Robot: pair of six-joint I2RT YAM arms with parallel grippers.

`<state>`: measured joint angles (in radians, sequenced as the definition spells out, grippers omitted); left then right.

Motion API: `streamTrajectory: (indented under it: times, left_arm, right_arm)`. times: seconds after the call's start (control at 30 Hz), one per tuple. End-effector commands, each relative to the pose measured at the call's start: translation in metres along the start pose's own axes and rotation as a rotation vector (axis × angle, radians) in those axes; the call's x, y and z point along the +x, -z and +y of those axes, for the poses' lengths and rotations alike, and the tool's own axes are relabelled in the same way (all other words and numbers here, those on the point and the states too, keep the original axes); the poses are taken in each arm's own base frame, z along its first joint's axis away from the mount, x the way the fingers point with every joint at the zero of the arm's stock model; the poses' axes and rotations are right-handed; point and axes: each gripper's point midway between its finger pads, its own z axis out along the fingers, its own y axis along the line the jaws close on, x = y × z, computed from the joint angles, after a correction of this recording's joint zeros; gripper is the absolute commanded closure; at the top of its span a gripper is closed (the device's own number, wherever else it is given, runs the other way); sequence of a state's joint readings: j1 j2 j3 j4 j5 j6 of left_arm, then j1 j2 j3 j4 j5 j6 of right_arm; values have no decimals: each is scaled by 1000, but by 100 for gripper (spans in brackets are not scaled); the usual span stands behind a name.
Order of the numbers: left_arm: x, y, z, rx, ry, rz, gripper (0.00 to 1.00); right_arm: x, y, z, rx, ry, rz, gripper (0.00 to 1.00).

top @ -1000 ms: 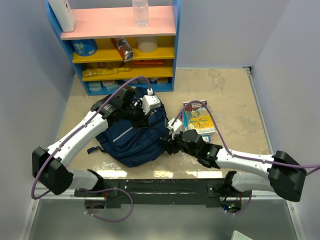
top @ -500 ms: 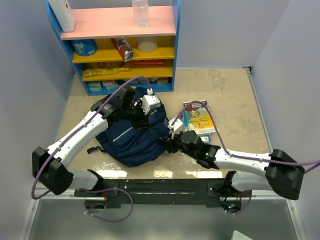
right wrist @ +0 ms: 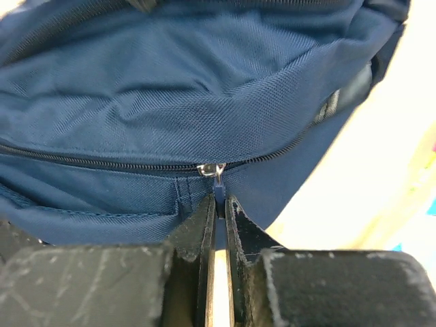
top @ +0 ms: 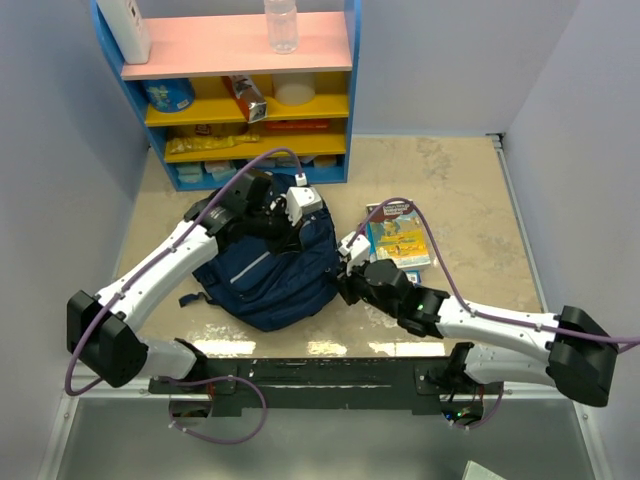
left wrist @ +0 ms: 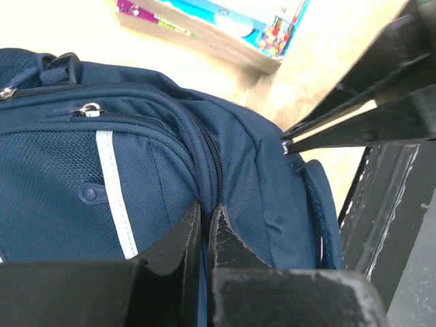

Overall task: Pack the student bag
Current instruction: Unzip the student bag at the center of the board.

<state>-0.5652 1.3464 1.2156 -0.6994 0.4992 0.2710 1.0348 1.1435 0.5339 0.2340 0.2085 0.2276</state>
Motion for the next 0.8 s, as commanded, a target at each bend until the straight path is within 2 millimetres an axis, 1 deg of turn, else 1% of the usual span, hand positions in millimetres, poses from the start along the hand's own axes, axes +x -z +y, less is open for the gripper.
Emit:
streamTrajectory:
  times: [0.0,0.03,0.07,0.1,0.13,0.2,0.23,0.27,0.3,0.33,0.4,0.43,0.5,0.63,0.7,0.77]
  left_arm:
    - [-37,-11,-6,76,-39,-138,100]
    - [-34,-17,-5,88,-27,-126,100]
    - [-35,-20,-7,100,-19,-124,100]
    - [-35,-23,-5,94,-15,-124,100]
    - [-33,-28,-4,96,1,-118,100]
    - [-34,-31,-4,108,4,-120,100]
    - [-34,-33,-5,111,9,-118,100]
    - [-35,-34,-5,112,12,-121,100]
    - [-38,-34,-2,98,9,-131,100]
    - [-39,-34,-1,92,14,-136,100]
    - [-42,-34,2,74,9,-146,100]
    - [-42,-35,3,73,14,-146,100]
    - [-42,-37,6,61,18,-144,100]
    - [-36,-39,11,42,8,-119,100]
    - [-37,-39,17,6,1,-118,100]
    - [-39,-39,23,-28,5,-123,100]
  right_arm:
    - [-46,16,-7,58,-20,-80,100]
    - [-48,17,-6,60,-24,-77,100]
    - [-46,18,-6,65,-21,-64,100]
    - [-41,19,-7,73,-15,-39,100]
    - [-39,19,-6,71,-15,-33,100]
    - [-31,18,-6,82,-11,-4,100]
    - [-29,17,-1,73,-15,6,100]
    - [-27,17,-1,83,-12,17,100]
    - [-25,16,2,84,-10,26,100]
    - [-23,17,9,77,-1,43,100]
    - [-21,19,12,95,13,50,100]
    - [-22,19,19,86,14,50,100]
    - [-27,21,24,86,1,48,100]
    - [-27,27,43,57,20,56,100]
    - [-23,28,48,55,18,73,100]
    - [-19,31,56,38,23,82,100]
